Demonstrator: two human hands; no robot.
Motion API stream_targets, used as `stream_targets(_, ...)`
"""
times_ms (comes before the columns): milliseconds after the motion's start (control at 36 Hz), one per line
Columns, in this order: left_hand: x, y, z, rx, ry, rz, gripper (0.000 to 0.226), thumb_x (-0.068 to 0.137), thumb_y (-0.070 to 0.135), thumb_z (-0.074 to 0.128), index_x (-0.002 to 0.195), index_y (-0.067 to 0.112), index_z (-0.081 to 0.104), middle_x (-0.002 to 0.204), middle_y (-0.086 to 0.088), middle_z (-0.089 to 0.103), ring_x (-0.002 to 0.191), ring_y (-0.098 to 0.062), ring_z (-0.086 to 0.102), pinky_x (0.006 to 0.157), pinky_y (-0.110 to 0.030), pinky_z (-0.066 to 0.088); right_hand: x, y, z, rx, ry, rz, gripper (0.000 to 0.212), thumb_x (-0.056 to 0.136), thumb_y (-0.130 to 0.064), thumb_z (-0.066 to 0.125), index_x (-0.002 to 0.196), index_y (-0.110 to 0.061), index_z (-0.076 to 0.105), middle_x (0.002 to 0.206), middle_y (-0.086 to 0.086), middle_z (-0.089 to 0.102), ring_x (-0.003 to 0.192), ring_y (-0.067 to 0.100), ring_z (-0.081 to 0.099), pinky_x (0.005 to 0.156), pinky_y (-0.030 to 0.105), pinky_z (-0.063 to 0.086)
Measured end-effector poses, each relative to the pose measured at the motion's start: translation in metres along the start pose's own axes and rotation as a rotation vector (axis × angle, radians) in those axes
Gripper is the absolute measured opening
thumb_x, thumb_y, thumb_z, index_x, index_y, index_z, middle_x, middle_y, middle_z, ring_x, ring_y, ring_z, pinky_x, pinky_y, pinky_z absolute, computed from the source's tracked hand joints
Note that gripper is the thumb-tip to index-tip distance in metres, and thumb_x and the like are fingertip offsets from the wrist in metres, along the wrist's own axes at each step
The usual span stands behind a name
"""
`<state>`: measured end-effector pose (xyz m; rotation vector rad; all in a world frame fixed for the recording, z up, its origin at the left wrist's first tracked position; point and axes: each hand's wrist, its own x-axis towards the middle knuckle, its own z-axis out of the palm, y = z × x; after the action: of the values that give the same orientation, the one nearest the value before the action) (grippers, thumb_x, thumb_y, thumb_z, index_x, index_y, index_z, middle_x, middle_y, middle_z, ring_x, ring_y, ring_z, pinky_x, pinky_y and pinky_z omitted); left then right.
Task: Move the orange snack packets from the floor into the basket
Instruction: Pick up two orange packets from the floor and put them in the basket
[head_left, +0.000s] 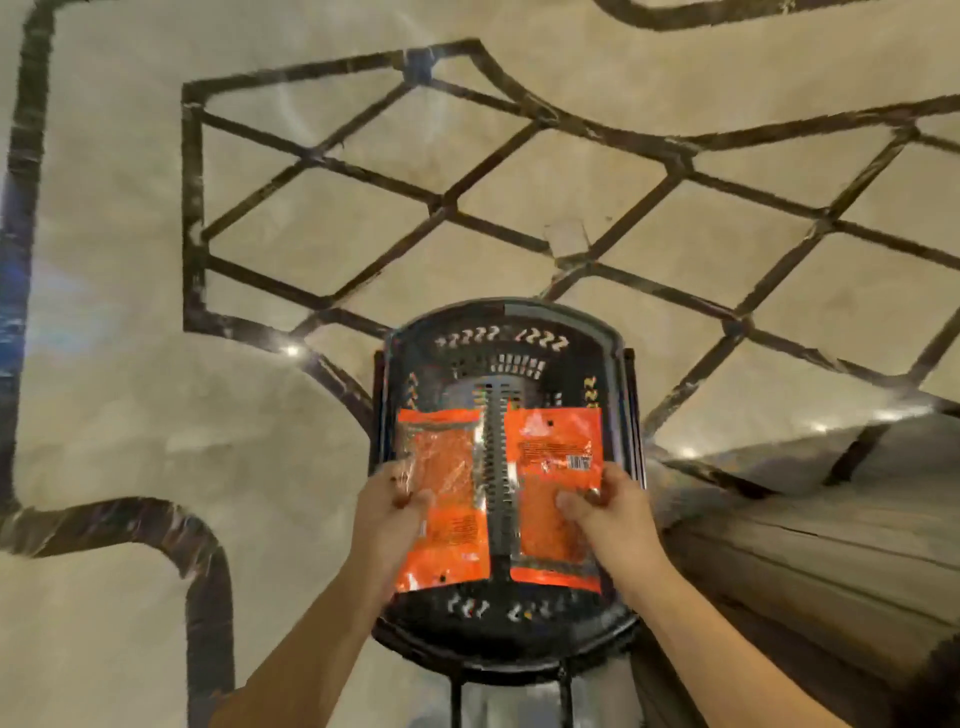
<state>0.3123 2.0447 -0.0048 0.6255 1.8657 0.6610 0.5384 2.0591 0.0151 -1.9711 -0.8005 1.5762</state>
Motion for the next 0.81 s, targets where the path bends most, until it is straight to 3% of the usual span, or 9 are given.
stream_targets(111,0.069,-0.096,0.054,0.015,0.052,-0.1,0.02,0.088,0.002,0.063,0.093,0.021,0.06,0.077,-0.002,0.062,0.058,-0.014,0.053,0.058,-0.033,0.044,0.084,0.091,0.031,-0.093,0.017,0.044,0.026,0.084,0.007,0.069,0.1,-0.014,0.066,0.097,0.006,0.074,0.09,0.019,0.07,0.091,0.045,0.056)
stream_targets(222,0.124,-0.168,0.103,0.077,0.111,-0.12,0.028,0.084,-0.011,0.057,0.092,0.015,0.059,0.076,0.002,0.06,0.078,-0.02,0.056,0.073,-0.03,0.044,0.156,0.171,0.061,-0.146,0.049,0.087,0.026,0.083,0.006,0.07,0.104,-0.008,0.067,0.099,0.011,0.075,0.094,0.027,0.072,0.093,0.048,0.056)
stream_targets(333,0.161,-0.214,0.13,0.224,0.117,-0.083,0.024,0.083,-0.004,0.056,0.103,0.006,0.065,0.097,-0.011,0.065,0.09,-0.022,0.059,0.086,-0.029,0.046,0.209,0.226,0.084,-0.185,0.069,0.147,0.029,0.08,0.007,0.071,0.106,-0.005,0.067,0.097,0.011,0.075,0.092,0.028,0.07,0.092,0.046,0.056)
stream_targets(444,0.19,-0.245,0.15,0.213,0.121,-0.154,0.025,0.084,-0.01,0.054,0.101,0.007,0.06,0.084,0.001,0.059,0.083,-0.016,0.055,0.065,-0.002,0.038,0.243,0.264,0.097,-0.208,0.066,0.211,0.031,0.081,0.008,0.068,0.11,-0.002,0.063,0.095,0.01,0.072,0.091,0.026,0.067,0.086,0.038,0.054)
stream_targets(528,0.204,-0.266,0.162,0.224,0.099,-0.206,0.029,0.083,-0.02,0.045,0.097,0.004,0.052,0.083,-0.006,0.052,0.087,-0.02,0.047,0.063,-0.01,0.037,0.254,0.285,0.102,-0.224,0.039,0.238,0.034,0.083,0.005,0.069,0.114,-0.007,0.062,0.093,0.002,0.069,0.09,0.021,0.065,0.084,0.032,0.052)
stream_targets(611,0.211,-0.276,0.165,0.255,0.051,-0.317,0.029,0.087,-0.008,0.054,0.115,-0.003,0.056,0.106,-0.017,0.063,0.101,-0.027,0.059,0.092,-0.028,0.048,0.257,0.293,0.101,-0.263,0.019,0.273,0.033,0.084,-0.001,0.071,0.114,-0.011,0.061,0.1,0.002,0.069,0.092,0.019,0.064,0.085,0.031,0.052)
stream_targets(667,0.209,-0.272,0.161,0.341,-0.028,-0.335,0.039,0.085,0.006,0.066,0.122,0.005,0.054,0.115,-0.017,0.066,0.107,-0.033,0.063,0.097,-0.043,0.05,0.255,0.29,0.099,-0.328,0.025,0.246,0.034,0.082,-0.007,0.074,0.112,-0.013,0.058,0.106,0.006,0.07,0.1,0.025,0.067,0.093,0.04,0.054)
stream_targets(722,0.203,-0.258,0.157,0.373,-0.089,-0.309,0.048,0.082,0.017,0.073,0.125,0.014,0.051,0.115,-0.011,0.067,0.106,-0.03,0.064,0.096,-0.043,0.052,0.25,0.279,0.095,-0.385,0.004,0.224,0.043,0.082,-0.01,0.074,0.12,-0.012,0.055,0.112,0.009,0.07,0.108,0.028,0.066,0.099,0.042,0.052)
stream_targets(806,0.19,-0.225,0.148,0.477,-0.144,-0.249,0.044,0.084,0.017,0.067,0.125,0.022,0.052,0.101,0.002,0.066,0.105,-0.024,0.064,0.088,-0.03,0.048,0.237,0.242,0.087,-0.513,-0.029,0.17,0.051,0.084,-0.01,0.071,0.13,-0.011,0.049,0.123,0.011,0.067,0.117,0.028,0.062,0.103,0.038,0.048)
